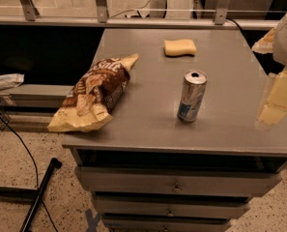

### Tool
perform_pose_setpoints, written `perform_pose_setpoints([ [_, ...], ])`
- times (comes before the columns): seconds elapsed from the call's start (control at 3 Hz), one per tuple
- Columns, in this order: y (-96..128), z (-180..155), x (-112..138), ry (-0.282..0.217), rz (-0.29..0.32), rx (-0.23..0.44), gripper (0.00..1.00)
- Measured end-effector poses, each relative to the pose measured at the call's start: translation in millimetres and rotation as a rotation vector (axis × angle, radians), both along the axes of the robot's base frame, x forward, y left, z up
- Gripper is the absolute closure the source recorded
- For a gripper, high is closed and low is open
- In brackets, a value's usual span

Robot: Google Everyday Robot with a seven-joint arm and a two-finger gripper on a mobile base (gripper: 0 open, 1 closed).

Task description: Move redbull can near sponge

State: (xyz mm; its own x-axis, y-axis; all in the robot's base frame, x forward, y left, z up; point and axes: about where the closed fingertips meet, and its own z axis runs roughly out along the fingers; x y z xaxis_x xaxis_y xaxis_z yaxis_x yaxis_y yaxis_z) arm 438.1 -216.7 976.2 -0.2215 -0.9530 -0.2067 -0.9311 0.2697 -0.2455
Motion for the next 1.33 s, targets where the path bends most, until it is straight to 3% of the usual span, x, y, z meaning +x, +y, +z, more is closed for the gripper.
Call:
perform_pose_setpoints([
  [0.33,0,0,0,0.0,0.0,0.0,0.0],
  [0.67,3,-1,4,-0.048,-0.006,0.093,0.0],
  [1.0,-3,-23,11,-0.117,-0.017,0.267,0.0],
  [1.33,-7,-45,29,-0.225,-0.023,0.458,0.0],
])
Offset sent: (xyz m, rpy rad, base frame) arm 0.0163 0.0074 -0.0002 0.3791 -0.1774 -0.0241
